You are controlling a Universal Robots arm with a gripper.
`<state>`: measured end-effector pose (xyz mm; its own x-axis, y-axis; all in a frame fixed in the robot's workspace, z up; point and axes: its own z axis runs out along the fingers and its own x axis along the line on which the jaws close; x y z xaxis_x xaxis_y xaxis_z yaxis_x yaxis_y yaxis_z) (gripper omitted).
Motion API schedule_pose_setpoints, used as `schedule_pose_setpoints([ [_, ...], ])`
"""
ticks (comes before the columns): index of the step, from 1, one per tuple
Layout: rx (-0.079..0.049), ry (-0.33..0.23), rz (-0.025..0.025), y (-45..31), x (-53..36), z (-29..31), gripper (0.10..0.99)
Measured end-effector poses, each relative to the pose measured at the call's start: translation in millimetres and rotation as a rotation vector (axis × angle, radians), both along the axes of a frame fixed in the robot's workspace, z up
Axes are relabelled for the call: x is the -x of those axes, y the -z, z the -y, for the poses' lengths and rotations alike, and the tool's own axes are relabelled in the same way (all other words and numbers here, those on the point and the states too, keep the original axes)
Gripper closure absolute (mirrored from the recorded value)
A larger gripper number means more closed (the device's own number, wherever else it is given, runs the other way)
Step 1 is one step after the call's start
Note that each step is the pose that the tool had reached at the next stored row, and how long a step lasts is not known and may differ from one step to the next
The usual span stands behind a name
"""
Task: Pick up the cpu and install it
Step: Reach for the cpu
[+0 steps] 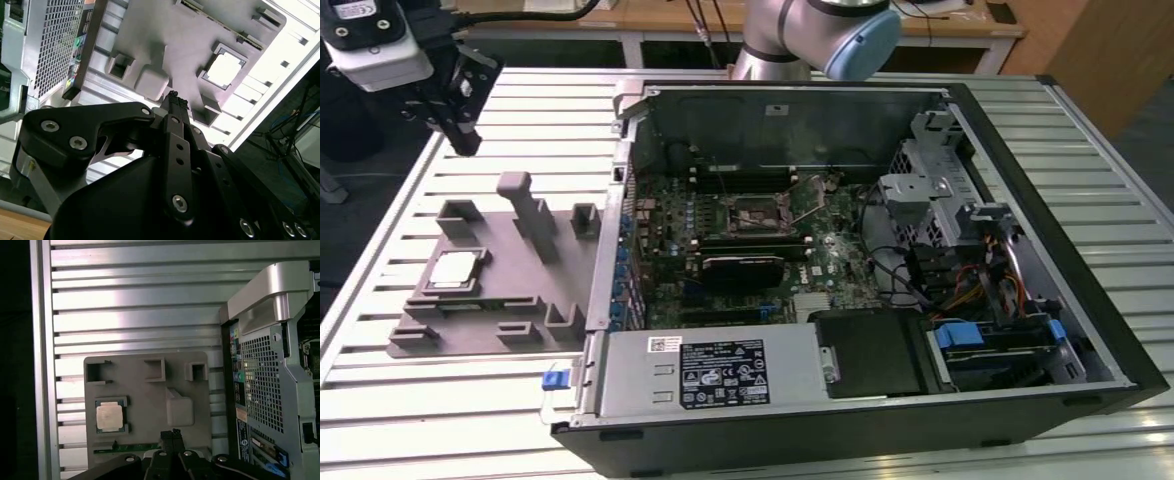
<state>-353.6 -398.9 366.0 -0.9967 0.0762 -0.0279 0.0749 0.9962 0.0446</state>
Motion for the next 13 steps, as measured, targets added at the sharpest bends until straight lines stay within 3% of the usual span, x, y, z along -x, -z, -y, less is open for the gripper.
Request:
schedule_pose_setpoints([
  [13,0.0,0.0,0.0,10.6,20.3,0.0,0.976],
])
